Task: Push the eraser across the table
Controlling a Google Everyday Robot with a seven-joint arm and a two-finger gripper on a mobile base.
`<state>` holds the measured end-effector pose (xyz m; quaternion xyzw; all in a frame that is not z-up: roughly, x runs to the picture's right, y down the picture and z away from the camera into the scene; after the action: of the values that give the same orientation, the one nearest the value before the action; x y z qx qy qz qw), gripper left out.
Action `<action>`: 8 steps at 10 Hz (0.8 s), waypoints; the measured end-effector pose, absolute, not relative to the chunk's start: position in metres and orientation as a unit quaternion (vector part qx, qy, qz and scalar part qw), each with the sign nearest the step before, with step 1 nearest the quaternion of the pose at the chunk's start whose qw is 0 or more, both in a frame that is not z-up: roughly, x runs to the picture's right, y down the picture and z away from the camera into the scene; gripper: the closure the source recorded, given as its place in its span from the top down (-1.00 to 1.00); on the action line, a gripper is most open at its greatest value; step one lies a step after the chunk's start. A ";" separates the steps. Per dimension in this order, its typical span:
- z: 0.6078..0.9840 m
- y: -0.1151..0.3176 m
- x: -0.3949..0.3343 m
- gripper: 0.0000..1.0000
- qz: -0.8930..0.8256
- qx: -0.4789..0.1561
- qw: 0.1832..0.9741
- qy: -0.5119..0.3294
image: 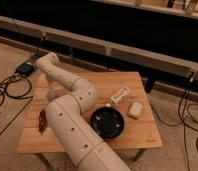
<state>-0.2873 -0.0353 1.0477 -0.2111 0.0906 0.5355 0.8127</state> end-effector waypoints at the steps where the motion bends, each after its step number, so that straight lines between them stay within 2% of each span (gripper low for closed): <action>1: 1.049 -0.038 -0.277 0.30 0.539 -0.204 0.811 0.099; 8: 1.058 -0.045 -0.226 0.30 0.565 -0.184 0.793 0.131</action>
<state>-0.2261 -0.0446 1.0582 -0.1838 0.1307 0.5654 0.7934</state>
